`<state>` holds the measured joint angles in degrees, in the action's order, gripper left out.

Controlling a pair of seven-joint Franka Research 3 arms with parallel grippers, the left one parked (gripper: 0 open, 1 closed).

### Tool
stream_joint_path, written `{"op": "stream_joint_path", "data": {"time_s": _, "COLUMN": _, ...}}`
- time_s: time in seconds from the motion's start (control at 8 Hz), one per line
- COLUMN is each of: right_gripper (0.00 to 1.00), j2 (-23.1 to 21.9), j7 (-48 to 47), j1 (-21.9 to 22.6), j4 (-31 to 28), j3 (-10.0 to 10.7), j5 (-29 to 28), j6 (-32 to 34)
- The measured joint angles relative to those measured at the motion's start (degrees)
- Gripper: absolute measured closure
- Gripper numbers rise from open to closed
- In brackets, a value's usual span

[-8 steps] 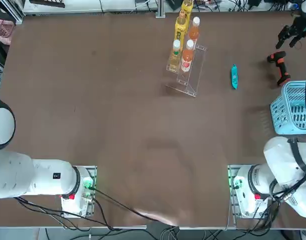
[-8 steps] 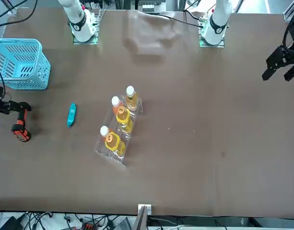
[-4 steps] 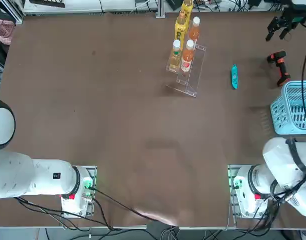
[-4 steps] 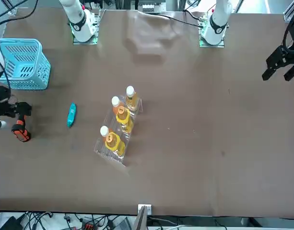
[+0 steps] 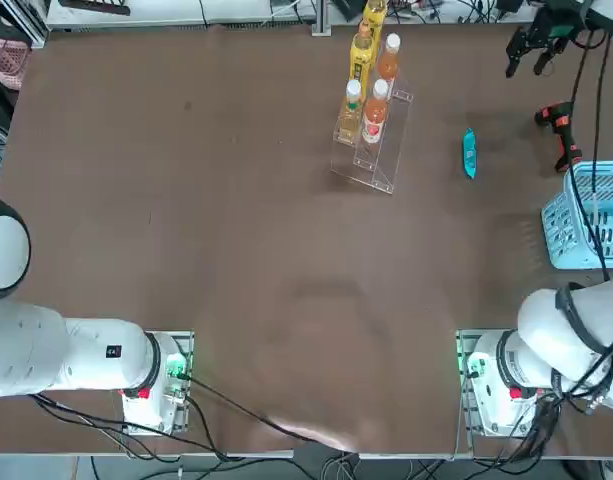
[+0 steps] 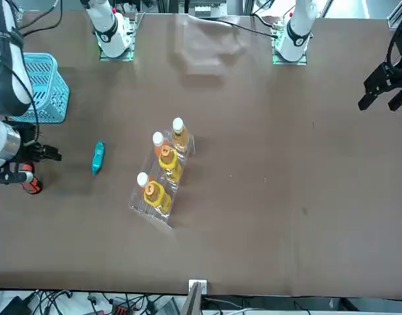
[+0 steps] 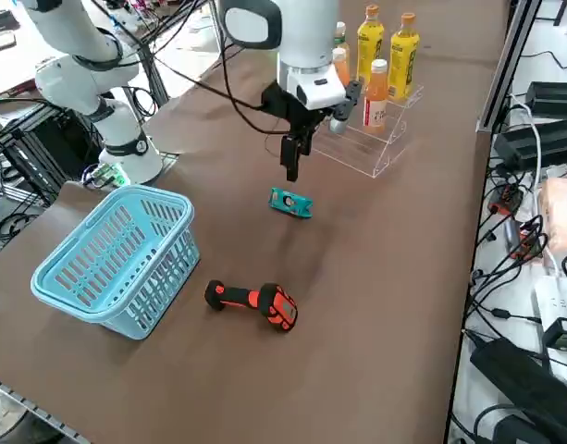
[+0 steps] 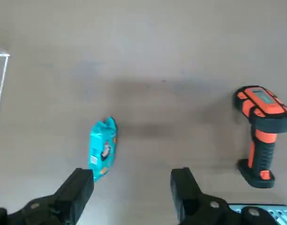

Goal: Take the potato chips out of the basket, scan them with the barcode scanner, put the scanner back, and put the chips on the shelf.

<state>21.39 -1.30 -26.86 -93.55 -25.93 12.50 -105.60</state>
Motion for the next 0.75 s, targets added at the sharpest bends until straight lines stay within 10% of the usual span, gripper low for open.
{"op": "stream_joint_path", "data": {"time_s": 0.75, "right_gripper": 0.0, "j2": 3.73, "j7": -23.15, "j1": 30.57, "j4": -1.35, "j3": 23.39, "j5": -0.37, "j6": -4.08}}
